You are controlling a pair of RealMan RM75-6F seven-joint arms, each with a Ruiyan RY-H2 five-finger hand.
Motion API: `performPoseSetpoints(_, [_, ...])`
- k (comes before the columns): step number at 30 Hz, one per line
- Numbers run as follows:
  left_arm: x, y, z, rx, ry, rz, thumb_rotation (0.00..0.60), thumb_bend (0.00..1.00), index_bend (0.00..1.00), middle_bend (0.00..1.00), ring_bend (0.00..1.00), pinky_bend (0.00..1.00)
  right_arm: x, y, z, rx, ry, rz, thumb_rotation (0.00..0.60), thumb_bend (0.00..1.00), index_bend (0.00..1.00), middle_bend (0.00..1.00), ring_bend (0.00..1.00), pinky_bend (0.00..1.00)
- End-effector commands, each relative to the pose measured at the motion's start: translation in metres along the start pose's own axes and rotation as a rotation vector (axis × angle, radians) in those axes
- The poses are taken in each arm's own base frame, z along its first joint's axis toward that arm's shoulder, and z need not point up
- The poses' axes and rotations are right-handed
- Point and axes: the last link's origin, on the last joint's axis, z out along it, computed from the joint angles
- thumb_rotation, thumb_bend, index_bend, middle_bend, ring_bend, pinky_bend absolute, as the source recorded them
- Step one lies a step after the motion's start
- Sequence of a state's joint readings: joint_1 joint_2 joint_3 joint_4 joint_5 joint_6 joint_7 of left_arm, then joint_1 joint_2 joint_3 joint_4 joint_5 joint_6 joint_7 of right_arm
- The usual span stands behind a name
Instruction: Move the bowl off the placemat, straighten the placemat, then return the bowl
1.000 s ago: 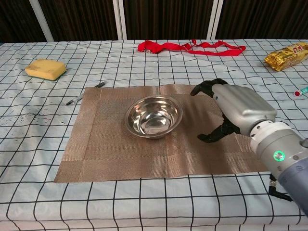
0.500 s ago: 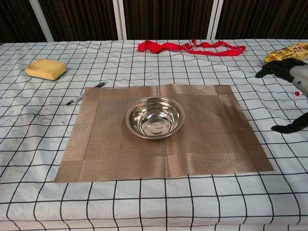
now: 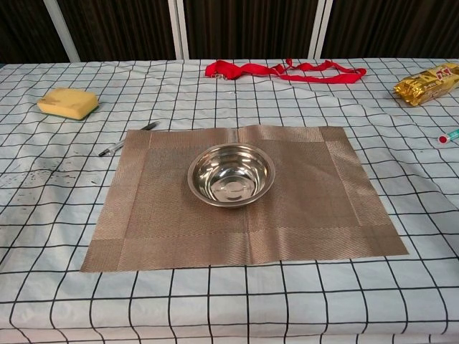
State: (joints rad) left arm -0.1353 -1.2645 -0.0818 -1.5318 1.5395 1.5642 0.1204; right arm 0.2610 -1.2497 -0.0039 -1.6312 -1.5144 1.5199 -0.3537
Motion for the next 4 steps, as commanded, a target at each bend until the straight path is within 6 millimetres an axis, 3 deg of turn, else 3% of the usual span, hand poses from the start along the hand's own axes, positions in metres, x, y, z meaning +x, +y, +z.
performPoseSetpoints(1, [0.0002, -0.0008, -0.0001, 0.001, -0.001, 0.008, 0.6, 0.0, 0.0, 0.0, 0.0, 0.0, -0.0012, 0.0118, -0.0195, -0.005, -0.016, -0.007, 0.6, 0.0, 0.0, 0.0, 0.0, 0.16])
performPoseSetpoints(4, [0.0004, -0.0025, -0.0001, 0.006, -0.002, 0.021, 0.6, 0.0, 0.0, 0.0, 0.0, 0.0, -0.0011, 0.0201, -0.0283, -0.022, -0.014, -0.012, 0.6, 0.0, 0.0, 0.0, 0.0, 0.16])
